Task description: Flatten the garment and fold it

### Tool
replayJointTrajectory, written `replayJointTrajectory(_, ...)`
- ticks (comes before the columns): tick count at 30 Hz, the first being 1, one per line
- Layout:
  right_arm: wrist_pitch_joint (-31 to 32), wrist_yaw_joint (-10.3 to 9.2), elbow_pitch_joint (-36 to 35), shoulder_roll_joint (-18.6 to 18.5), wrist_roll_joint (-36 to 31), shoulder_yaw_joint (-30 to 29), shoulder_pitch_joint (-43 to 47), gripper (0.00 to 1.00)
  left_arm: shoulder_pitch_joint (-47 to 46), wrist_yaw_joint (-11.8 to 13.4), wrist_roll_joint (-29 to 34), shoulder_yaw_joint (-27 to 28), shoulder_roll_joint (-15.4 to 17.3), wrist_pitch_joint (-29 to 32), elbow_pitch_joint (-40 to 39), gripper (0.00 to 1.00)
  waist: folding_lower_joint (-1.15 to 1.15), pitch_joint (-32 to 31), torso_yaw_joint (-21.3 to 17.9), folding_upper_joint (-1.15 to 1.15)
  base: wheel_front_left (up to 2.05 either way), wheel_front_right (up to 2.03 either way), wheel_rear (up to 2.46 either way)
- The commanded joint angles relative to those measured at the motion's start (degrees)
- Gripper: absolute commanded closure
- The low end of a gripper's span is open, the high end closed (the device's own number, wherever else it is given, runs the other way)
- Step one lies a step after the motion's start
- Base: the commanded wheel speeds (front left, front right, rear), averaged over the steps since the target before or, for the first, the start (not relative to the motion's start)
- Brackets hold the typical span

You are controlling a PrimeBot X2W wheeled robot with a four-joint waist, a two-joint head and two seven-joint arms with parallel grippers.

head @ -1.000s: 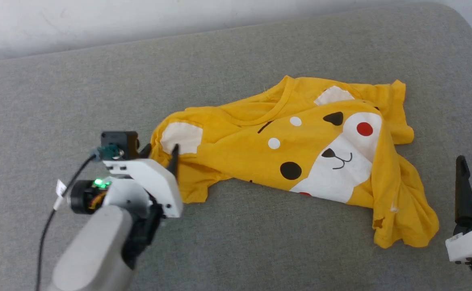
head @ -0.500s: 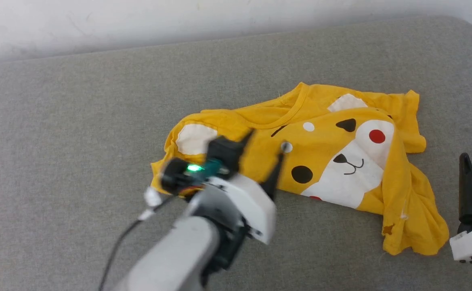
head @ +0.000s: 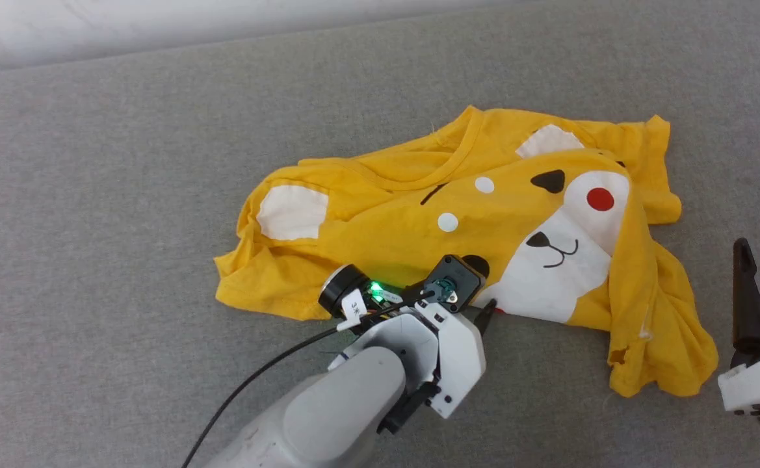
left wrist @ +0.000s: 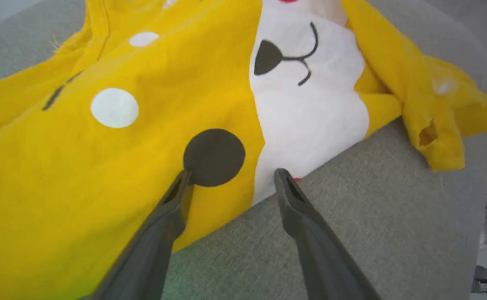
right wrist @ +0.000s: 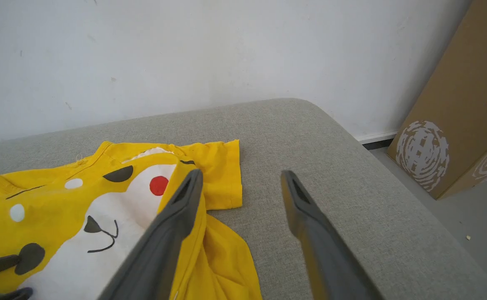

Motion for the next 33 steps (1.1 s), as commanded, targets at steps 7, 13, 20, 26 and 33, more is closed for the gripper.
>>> replayJointTrajectory(7, -0.47, -0.05, 0.35, 0.17, -0.02, 0.01, -1.69, 0.0, -3.76, -3.06, 0.08, -2.06, -1.29, -0.22, 9.13, 1.0, -0.01, 1.72, -0.25, 0.0, 0.0, 0.0, 0.0)
replayJointTrajectory(13, -0.16, -0.05, 0.08, 0.17, -0.4, 0.09, -1.79, 0.0, -3.63, -4.59, -5.41, 0.3, -1.92, -1.37, 6.63, 1.0, -0.01, 0.33, 1.71, 0.0, 0.0, 0.0, 0.0)
replayJointTrajectory(20, 0.78, -0.05, -0.24, 0.17, -0.15, 0.5, -0.77, 0.0, 2.13, -8.34, -16.29, 0.84, -0.04, 8.41, -10.04, 1.0, -0.01, -1.86, 3.75, 0.0, 0.0, 0.0, 0.0)
replayJointTrajectory(26, 1.82, -0.05, -0.5, 0.17, 0.05, 0.84, 0.36, 0.0, 9.42, -7.0, -20.54, -1.96, 6.69, 18.24, -20.5, 1.0, -0.01, -2.48, 4.59, 0.0, 0.0, 0.0, 0.0)
replayJointTrajectory(33, 3.42, -0.05, -0.72, 0.17, -0.21, 1.18, 0.94, 0.0, 15.72, -3.24, -21.03, -2.26, 7.36, 16.14, -23.76, 0.0, -0.01, -3.07, 5.63, 0.0, 0.0, 0.0, 0.0)
